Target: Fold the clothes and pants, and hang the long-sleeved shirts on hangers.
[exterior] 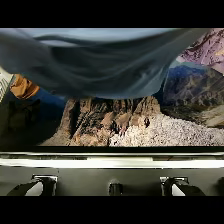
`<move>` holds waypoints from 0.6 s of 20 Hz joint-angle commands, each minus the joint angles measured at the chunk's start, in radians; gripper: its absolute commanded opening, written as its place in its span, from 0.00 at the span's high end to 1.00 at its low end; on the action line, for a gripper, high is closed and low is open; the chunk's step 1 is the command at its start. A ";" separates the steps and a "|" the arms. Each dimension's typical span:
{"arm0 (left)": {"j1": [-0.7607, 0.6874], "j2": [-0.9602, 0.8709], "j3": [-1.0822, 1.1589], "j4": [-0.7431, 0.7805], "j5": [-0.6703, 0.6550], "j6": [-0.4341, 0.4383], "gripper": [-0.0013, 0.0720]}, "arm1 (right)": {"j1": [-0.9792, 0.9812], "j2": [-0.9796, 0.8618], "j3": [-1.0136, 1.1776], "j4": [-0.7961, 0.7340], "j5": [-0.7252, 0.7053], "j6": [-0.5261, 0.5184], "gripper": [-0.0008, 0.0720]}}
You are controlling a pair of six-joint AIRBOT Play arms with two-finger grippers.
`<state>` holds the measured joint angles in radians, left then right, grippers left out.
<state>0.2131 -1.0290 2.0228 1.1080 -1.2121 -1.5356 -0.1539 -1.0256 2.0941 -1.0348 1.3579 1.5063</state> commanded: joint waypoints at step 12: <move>-0.006 0.056 -0.142 0.175 -0.177 -0.097 0.96 | 0.002 -0.040 -0.073 -0.164 0.152 0.144 0.95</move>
<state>0.2108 -0.8825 1.9499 1.3357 -1.3315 -1.6821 -0.1528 -0.9577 2.0804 -1.1904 1.4551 1.6360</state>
